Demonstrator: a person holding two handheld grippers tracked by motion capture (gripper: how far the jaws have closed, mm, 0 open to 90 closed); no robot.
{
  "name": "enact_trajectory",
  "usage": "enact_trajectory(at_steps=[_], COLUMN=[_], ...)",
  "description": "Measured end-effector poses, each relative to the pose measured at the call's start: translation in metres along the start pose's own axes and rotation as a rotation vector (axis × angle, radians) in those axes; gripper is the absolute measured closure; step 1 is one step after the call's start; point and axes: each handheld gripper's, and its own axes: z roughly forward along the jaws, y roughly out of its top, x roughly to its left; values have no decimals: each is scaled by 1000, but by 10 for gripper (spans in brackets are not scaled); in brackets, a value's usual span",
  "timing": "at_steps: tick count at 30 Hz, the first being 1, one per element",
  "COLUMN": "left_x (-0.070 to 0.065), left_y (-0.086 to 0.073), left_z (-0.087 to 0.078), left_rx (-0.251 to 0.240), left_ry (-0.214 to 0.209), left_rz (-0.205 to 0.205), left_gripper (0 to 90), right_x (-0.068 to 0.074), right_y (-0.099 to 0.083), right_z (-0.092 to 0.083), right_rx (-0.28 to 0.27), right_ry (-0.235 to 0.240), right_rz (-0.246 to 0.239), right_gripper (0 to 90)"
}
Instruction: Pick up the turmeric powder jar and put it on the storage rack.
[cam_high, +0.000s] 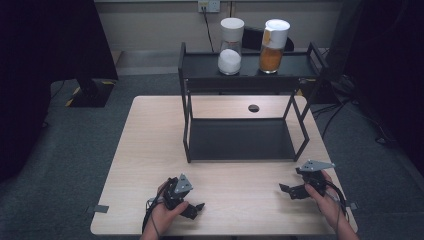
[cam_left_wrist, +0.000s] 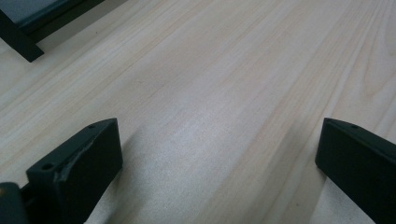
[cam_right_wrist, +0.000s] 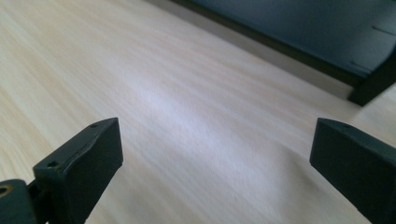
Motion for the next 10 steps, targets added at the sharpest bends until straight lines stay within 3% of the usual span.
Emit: enact_trajectory(at_steps=[5, 6, 8, 10], left_x=[-5, -3, 0, 1], left_y=[2, 4, 4, 13], left_z=[1, -1, -8, -21], left_rx=[3, 6, -51, -123], left_ry=[19, 7, -26, -35], left_rz=[-25, -45, -84, -78], left_gripper=[0, 3, 50, 24], right_x=[2, 2, 1, 2], right_y=[-3, -3, -2, 3], right_z=[-7, -9, -12, -17], right_rx=[40, 44, 47, 24], right_ry=[-2, 1, 6, 10], right_rz=[-18, -21, -28, -16], right_gripper=[15, 15, 15, 21])
